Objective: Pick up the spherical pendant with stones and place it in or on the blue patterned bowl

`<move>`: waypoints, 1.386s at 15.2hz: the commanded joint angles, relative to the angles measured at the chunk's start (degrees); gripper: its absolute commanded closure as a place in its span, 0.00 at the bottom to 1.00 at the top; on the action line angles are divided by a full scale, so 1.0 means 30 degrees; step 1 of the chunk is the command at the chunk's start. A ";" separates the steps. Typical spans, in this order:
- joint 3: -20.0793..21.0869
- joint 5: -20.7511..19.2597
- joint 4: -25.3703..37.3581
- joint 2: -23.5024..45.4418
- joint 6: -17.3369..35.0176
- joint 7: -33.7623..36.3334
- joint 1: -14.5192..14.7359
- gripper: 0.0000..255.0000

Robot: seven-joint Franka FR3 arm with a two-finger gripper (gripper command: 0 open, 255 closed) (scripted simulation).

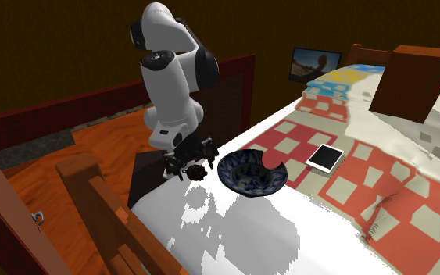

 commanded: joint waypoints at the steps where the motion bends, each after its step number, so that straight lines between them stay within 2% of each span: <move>1: 0.0014 0.0015 -0.0103 -0.0006 0.0109 0.0002 0.0009 0.00; 7: 0.0014 0.0015 -0.0097 -0.0005 0.0104 0.0003 0.0009 0.00; 8: 0.0014 0.0015 -0.0097 -0.0005 0.0104 0.0003 0.0009 1.00; 17: 0.0014 0.0015 -0.0102 -0.0006 0.0109 0.0002 0.0009 1.00; 21: 0.0029 -0.0038 0.0781 -0.0189 -0.0942 0.0185 0.0004 1.00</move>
